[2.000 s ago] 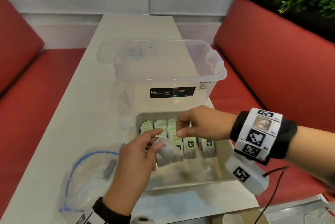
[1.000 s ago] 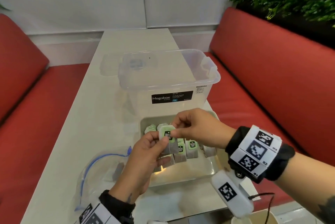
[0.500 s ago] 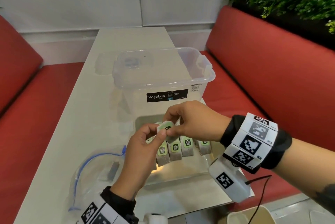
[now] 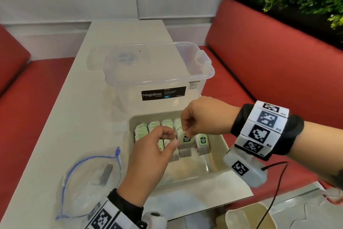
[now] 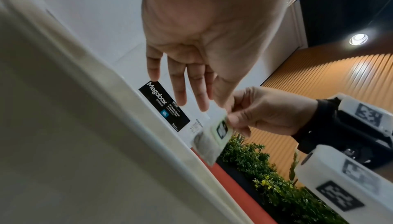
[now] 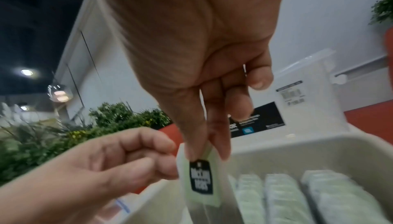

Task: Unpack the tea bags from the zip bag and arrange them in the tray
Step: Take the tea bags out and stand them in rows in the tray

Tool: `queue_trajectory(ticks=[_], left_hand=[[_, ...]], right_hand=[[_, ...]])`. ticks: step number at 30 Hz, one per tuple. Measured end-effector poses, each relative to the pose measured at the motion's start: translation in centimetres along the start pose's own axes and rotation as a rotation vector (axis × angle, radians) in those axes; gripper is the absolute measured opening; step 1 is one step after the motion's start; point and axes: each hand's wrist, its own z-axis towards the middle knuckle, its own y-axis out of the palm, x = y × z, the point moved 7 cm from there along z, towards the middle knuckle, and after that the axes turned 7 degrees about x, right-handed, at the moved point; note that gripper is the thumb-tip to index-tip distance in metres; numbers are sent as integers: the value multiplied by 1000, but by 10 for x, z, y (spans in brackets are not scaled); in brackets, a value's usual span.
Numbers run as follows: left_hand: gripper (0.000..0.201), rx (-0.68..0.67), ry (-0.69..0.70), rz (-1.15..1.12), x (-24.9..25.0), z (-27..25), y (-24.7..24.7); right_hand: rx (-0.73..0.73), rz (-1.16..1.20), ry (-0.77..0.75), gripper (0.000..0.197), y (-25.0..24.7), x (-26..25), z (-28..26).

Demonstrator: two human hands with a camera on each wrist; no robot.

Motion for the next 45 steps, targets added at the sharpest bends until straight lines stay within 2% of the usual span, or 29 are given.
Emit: queue_trajectory(ticks=[3,7,10,14,20,23,28,31,35,38,41,43,45], left_hand=[[24,37,35,42,-9,-4,-6],[21,98,103,130,-15,-11,-12],[22,113,108,170,-20,-15,-11],[29,93,82,194,-27,-17,-8],[29,91,77,198,-28,-17,-7],[29,99,79,187,-29,-18,-9],[22,126,62,146,-25,-17,-23],[23,184,66,148,-27,-18,-46],[29,400,105,214,-38,-29,-106],[43,494,16,283,-57,-45,-144],[46,458,-52,350,-78,-62,-157],[37,354,-97,421,-96,-70,-151],[40,253,-186,503,-112,-75,-146]], right_hand=[[-142,-122,67,6,18,25,7],[-351,-297,67,4,51,48,13],[-465,-394,67,14,70,58,19],[-484,-449,96,12,82,64,29],[-448,-524,108,22,88,63,40],[-505,-569,128,29,87,63,38],[-531,-589,61,29,85,66,37],[-482,-555,95,29,77,66,36],[-301,-463,77,19,51,43,34],[-144,-319,36,14,33,8,29],[-44,-163,-30,10,25,-43,19],[8,-41,-77,11,29,-82,12],[31,114,-127,16,49,-121,11]])
